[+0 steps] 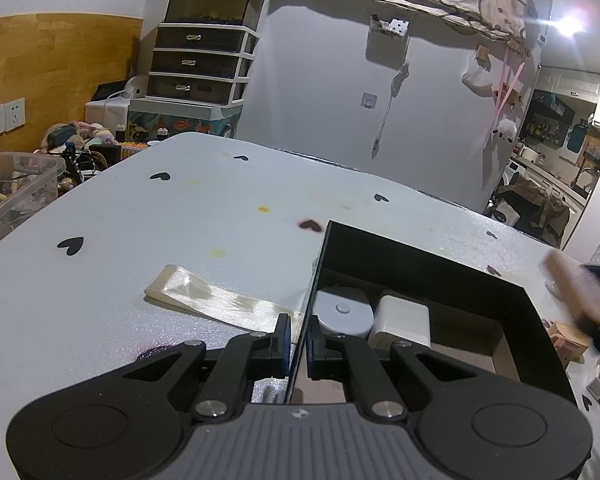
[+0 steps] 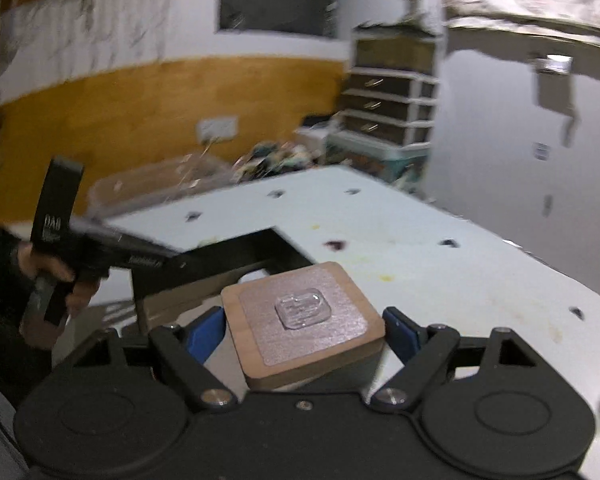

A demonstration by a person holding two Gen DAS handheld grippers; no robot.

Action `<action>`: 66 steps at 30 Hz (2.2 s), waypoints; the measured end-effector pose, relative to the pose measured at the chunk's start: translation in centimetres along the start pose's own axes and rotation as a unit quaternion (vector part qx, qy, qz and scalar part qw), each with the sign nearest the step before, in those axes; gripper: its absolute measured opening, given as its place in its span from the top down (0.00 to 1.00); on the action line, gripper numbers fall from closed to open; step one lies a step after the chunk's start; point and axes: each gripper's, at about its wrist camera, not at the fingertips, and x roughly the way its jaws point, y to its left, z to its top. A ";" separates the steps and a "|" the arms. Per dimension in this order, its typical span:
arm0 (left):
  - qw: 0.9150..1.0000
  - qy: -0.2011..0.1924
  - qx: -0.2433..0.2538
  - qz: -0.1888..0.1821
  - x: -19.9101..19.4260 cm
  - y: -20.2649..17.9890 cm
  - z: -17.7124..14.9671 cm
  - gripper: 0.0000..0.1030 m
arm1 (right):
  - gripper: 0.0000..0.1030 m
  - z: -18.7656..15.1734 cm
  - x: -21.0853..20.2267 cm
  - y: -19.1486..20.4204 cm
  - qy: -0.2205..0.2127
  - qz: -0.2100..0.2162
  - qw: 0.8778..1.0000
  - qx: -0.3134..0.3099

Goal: Organize rigid objects
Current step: 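Lower the wooden coaster into the box beside the charger and release, then move the right gripper over the oval wooden block and close on it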

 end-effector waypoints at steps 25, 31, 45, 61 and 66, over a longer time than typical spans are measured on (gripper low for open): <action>1.000 -0.006 -0.004 -0.030 0.5 1.1 -0.5 0.93 | 0.13 0.7 10.2 1.9 0.170 -0.040 0.980 -0.097; 1.000 -0.006 -0.004 -0.029 0.5 1.1 -0.5 0.93 | 0.12 1.2 8.4 1.4 0.148 -0.035 0.986 -0.071; 1.000 -0.003 -0.001 -0.024 0.7 1.1 -0.5 0.93 | 0.03 2.0 4.2 1.6 0.085 -0.036 0.995 -0.043; 1.000 0.002 0.004 -0.012 0.5 0.7 -0.4 0.93 | 0.00 -1.4 -1.9 -1.8 0.000 -0.169 0.984 0.062; 1.000 0.006 0.005 -0.009 0.6 0.6 -0.4 0.93 | 0.00 -4.4 -3.2 -3.8 0.008 -0.216 0.967 0.131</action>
